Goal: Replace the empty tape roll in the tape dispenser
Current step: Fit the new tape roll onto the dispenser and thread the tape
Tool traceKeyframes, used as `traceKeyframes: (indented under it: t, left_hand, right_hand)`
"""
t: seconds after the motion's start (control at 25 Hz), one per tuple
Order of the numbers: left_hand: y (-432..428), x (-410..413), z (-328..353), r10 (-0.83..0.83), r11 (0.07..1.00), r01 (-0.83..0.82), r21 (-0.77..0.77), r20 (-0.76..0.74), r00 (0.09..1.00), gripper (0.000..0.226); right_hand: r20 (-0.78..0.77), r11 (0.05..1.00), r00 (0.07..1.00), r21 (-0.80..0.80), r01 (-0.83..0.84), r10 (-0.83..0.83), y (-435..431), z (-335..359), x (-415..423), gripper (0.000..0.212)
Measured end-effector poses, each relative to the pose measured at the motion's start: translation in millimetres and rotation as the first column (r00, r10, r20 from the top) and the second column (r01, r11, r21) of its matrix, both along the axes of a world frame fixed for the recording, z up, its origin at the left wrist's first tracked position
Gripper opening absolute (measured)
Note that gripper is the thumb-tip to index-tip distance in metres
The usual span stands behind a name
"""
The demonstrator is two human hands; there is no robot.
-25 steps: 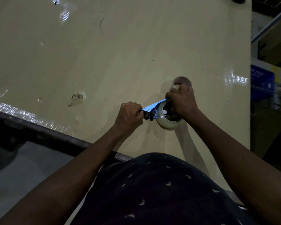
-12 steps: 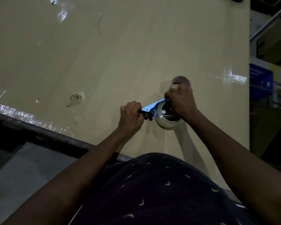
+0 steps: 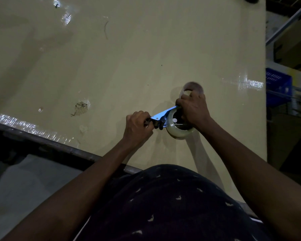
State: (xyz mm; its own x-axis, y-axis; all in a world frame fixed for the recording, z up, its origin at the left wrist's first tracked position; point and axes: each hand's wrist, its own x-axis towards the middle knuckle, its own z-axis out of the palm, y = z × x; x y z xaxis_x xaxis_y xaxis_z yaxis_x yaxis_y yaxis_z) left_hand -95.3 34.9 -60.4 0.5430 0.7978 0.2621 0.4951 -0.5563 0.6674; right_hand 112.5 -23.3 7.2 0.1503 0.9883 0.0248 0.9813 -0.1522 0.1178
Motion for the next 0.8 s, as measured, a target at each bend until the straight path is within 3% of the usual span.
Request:
traceKeyframes:
  t: [0.4,0.8]
  left_hand:
    - [6.4,1.0,-3.6,-0.01,0.997,0.01,0.074,-0.001,1.0,0.014]
    - [-7.2,7.5,5.7,0.038,0.995,-0.038,-0.088,-0.006,0.999,0.031]
  right_hand:
    - [0.0,1.0,1.0,-0.01,0.002,-0.002,-0.4,-1.0,0.1,0.027]
    - [0.005,1.0,1.0,0.004,-0.009,0.009,-0.2,-2.8,2.2,0.026]
